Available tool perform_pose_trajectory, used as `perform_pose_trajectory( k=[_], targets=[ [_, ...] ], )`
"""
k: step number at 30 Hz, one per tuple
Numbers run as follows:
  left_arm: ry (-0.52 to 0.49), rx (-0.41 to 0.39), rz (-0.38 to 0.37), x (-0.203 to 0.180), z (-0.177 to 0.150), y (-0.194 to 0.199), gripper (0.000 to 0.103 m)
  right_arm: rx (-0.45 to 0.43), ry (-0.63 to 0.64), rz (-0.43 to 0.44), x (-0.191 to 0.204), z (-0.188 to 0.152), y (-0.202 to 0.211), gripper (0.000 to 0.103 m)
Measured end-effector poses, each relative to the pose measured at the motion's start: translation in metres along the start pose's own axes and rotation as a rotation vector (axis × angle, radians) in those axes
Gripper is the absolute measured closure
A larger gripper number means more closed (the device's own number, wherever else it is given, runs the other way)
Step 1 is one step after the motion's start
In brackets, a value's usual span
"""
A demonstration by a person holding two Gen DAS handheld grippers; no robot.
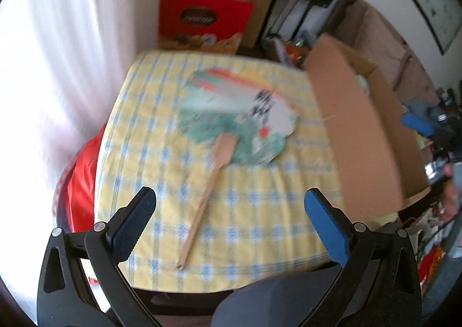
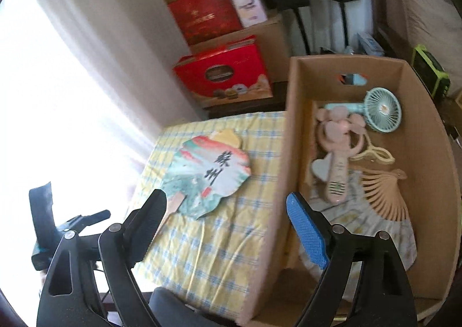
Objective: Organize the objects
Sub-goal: 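Pull the left tool back over the table toward the painted fan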
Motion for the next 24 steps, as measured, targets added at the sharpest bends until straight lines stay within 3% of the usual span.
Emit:
perform_pose_trajectory(
  k=[11,13,21,24],
  targets=[
    [0.016,0.024,0.087,0.039,-0.047,-0.026,0.003,0.047,0.112,0.024,0.054,-0.023,-0.025,0.016],
    [0.002,0.026,0.109,0.041,-0.051,-0.028,0.011,0.055,0.126,0.024,0.062,-0.028,-0.030,0.016],
    [-0.003,0.024,0.131,0.044,-0.058,-0.033,0.013,0.095,0.170,0.006,0.087,-0.050,-0.063,0.016],
    [-0.010,0.024,0.143,0.045,-0.060,-0.037,0.022,0.119,0.161,0.018,0.092,-0.058,-0.077,0.016]
  ],
)
Point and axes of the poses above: each gripper's, at about its wrist camera, not at the fingertips, and y roughly against the way its jaws point, x to its left, z to its top, the point moved 8 cm from there along -y, roughly the way its jaws point, and after that the axes turned 1 degree about -y, right-handed, at the moved point
